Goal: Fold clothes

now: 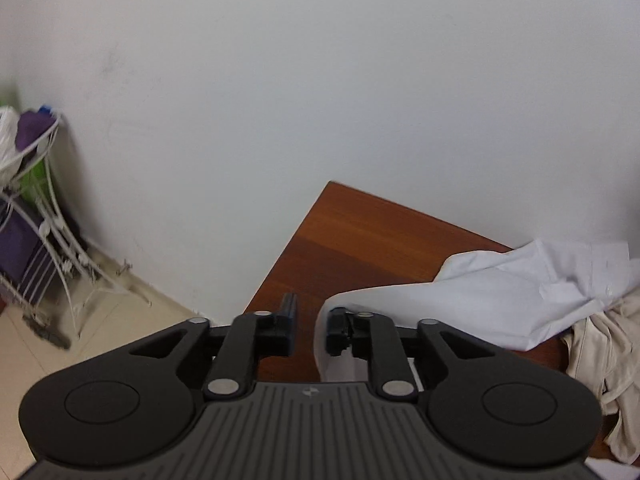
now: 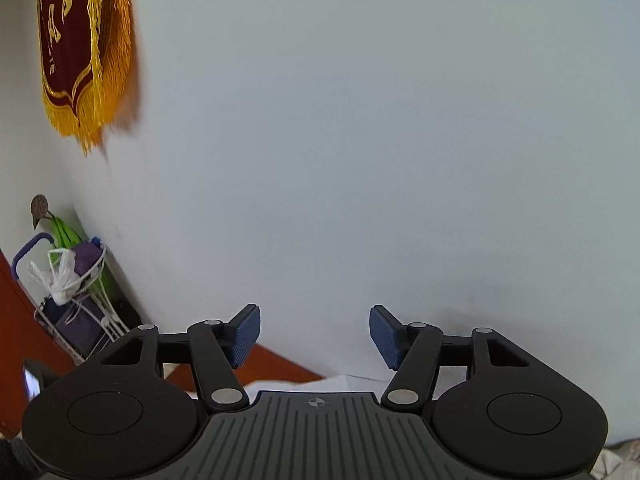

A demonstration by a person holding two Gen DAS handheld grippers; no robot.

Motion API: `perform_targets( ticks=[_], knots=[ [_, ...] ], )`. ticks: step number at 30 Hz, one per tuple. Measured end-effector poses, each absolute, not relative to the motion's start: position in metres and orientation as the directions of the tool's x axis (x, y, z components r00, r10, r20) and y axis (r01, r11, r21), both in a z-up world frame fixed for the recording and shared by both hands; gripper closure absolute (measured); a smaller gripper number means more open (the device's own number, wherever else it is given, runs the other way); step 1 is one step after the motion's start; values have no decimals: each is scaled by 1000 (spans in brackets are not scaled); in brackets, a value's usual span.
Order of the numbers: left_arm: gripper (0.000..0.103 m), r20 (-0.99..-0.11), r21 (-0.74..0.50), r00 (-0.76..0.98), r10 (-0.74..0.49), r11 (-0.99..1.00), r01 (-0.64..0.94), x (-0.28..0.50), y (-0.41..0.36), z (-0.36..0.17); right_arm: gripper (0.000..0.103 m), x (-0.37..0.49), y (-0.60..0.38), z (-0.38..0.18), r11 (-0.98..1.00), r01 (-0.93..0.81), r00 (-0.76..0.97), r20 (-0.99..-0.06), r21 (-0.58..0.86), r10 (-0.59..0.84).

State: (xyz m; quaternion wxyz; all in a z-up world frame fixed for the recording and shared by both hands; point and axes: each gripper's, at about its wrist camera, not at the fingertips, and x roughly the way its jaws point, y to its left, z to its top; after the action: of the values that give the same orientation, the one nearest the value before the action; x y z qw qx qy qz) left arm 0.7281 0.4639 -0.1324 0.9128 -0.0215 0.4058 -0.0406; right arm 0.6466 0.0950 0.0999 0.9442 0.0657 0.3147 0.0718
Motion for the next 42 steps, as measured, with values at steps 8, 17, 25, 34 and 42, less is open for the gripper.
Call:
perform_targets(
  ticks=[8,17,25,34,42],
  knots=[
    [55,-720,-159,665,-199,980,121,687,475,-101,39,582,71,72,987,-77,748,-646,140,150],
    [39,-679,-179,662,-317,946,270,607,463,-55,39,486,50,58,988,-42,737,-663,150,132],
    [27,-656,-149,645,-392,905,398,533,439,-38,39,419,45,57,988,-14,744,-659,153,112],
    [14,-696,-148,576,-427,872,468,451,414,-68,39,341,46,6,981,51,700,-708,189,99],
    [1,-737,-89,570,-363,888,451,410,386,-139,39,290,62,-45,974,126,677,-734,186,53]
  ],
)
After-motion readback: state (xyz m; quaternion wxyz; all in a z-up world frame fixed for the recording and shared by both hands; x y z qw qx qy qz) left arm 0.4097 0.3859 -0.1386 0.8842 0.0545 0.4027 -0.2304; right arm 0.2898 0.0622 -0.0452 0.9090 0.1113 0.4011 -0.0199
